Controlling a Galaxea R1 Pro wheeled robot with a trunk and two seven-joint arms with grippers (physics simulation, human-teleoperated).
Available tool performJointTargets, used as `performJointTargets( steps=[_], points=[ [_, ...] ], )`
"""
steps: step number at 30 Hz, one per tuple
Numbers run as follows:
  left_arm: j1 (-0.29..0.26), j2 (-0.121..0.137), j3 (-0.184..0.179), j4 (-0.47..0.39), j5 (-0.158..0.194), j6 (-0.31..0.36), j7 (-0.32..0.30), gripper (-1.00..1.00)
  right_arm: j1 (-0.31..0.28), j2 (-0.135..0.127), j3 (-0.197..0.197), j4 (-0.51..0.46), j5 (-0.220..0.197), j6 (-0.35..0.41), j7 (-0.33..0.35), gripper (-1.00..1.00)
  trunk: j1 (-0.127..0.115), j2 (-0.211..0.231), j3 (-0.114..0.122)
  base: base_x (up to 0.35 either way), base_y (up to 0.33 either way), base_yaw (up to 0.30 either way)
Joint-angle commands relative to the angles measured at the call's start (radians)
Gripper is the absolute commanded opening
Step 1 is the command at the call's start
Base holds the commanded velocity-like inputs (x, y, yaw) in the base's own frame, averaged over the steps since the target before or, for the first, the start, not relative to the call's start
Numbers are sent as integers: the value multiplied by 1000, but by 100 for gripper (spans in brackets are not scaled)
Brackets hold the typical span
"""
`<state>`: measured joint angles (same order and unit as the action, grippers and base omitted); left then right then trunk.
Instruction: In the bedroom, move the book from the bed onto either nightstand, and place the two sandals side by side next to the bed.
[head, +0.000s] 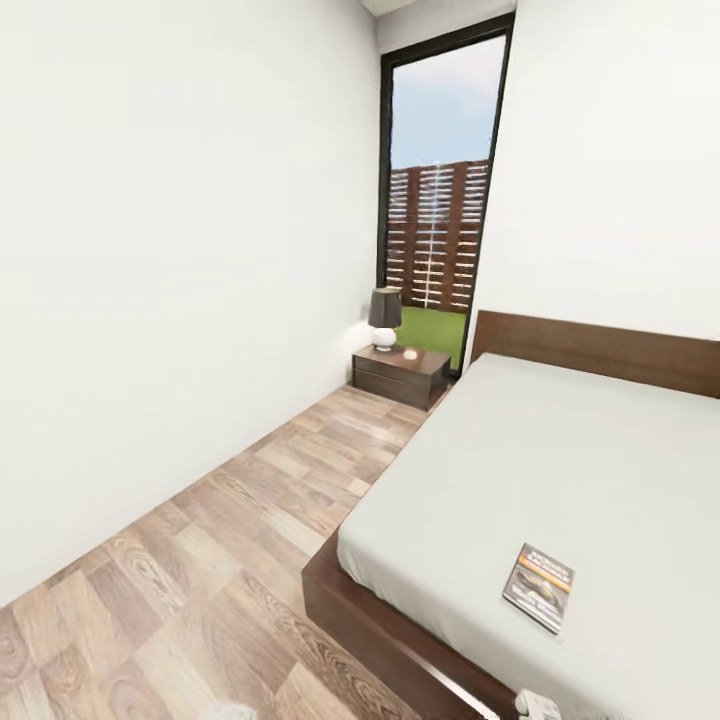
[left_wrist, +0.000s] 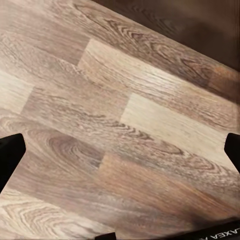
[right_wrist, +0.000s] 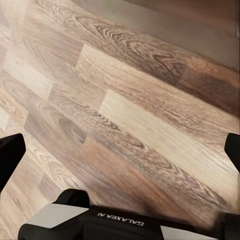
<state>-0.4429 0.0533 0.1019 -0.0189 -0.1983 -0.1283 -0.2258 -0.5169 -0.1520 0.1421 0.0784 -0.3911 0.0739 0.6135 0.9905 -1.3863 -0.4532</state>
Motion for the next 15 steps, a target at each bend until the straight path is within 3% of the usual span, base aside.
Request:
performJointTargets(
  steps=[1, 15],
  points=[
    [0, 0, 9, 1, -10, -4, -3, 100, -2, 0, 7, 2, -11, 4, 5, 100, 0, -1, -1, 0, 0, -283],
    [0, 0, 9, 1, -10, -4, -3, 100, -2, 0, 7, 2, -11, 4, 5, 100, 0, -1, 5, 0, 0, -283]
  ],
)
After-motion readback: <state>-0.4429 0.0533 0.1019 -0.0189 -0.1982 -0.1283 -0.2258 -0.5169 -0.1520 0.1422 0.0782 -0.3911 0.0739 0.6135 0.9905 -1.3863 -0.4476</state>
